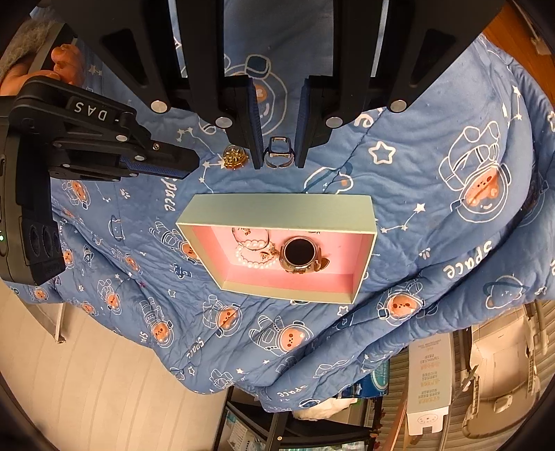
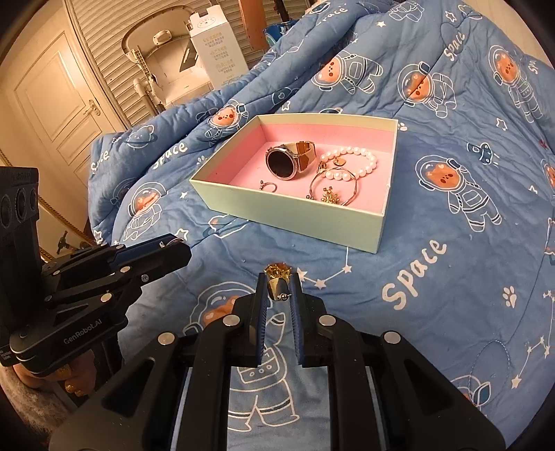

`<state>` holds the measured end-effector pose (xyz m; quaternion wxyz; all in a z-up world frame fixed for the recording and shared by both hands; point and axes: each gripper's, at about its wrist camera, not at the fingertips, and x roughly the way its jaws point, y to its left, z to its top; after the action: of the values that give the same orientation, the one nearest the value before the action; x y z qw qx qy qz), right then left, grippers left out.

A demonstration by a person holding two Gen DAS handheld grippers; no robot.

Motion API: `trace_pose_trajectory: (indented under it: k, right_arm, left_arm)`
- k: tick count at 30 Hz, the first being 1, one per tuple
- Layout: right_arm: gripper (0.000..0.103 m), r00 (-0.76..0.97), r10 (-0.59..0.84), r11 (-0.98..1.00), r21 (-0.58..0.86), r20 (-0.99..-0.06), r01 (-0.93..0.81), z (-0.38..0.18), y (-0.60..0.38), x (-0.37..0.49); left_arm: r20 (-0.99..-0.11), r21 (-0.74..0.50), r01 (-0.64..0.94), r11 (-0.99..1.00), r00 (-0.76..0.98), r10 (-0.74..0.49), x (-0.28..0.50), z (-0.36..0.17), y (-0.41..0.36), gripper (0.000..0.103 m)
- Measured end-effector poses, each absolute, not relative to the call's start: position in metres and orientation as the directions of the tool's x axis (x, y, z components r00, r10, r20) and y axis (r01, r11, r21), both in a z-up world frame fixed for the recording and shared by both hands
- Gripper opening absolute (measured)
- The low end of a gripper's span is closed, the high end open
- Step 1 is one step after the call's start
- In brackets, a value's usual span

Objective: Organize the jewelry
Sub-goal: 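Lower the ring and earring into the box and open both grippers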

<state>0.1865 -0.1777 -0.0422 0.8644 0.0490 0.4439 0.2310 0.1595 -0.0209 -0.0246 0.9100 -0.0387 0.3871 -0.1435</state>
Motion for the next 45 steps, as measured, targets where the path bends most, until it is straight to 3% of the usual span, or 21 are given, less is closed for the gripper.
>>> trace_pose_trajectory:
  k: [23,45]
  right_arm:
    - [0.013,0.555,0.403,0.895,0.187,-0.727,-0.405,-0.013,-0.162,0.239]
    - [0.013,0.489,0.315,0.914,0.121,-0.813,-0.388,-0.041,-0.159,0.311]
  left_arm:
    - [-0.701,-0.155,0.238,0.959,0.658,-0.276,0.228,-0.006,-0.019,0.018]
    - [-0.792,-0.089,0.279,0.956,0.562,-0.238,0.283,-0.032,-0.038,0.018]
